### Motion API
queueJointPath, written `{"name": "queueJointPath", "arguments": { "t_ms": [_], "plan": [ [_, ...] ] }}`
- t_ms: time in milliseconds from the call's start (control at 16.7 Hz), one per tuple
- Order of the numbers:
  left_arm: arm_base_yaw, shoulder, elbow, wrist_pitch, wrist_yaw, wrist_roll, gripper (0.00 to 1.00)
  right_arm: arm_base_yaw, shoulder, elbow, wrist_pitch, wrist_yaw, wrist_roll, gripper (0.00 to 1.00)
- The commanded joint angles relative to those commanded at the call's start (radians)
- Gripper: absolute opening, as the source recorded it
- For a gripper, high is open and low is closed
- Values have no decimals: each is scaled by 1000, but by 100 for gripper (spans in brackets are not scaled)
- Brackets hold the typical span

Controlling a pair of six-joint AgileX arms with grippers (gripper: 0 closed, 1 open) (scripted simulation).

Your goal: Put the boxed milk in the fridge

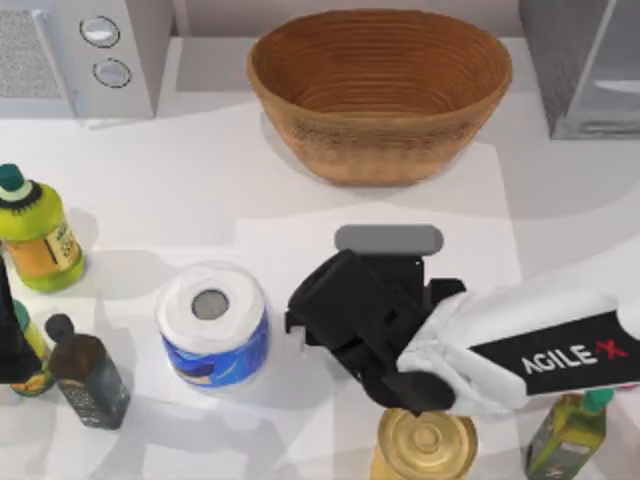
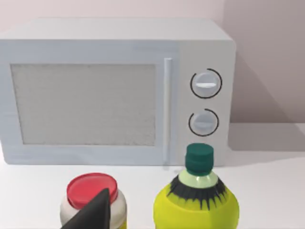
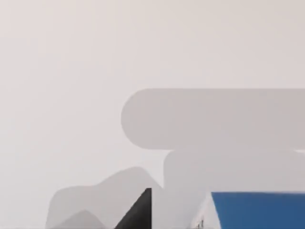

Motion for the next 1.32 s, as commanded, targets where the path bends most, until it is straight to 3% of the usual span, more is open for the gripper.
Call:
{"name": "queueJointPath", "arguments": {
  "t_ms": [420, 1080, 1320],
  "plan": [
    [0, 0, 0, 0, 0, 0, 100, 0, 0, 0, 0, 0, 0, 2],
    [0, 0, 0, 0, 0, 0, 100, -8, -5, 4, -8, 11, 10, 0],
    [0, 0, 0, 0, 0, 0, 100, -41, -72, 59, -91, 43, 40, 0]
  ]
}}
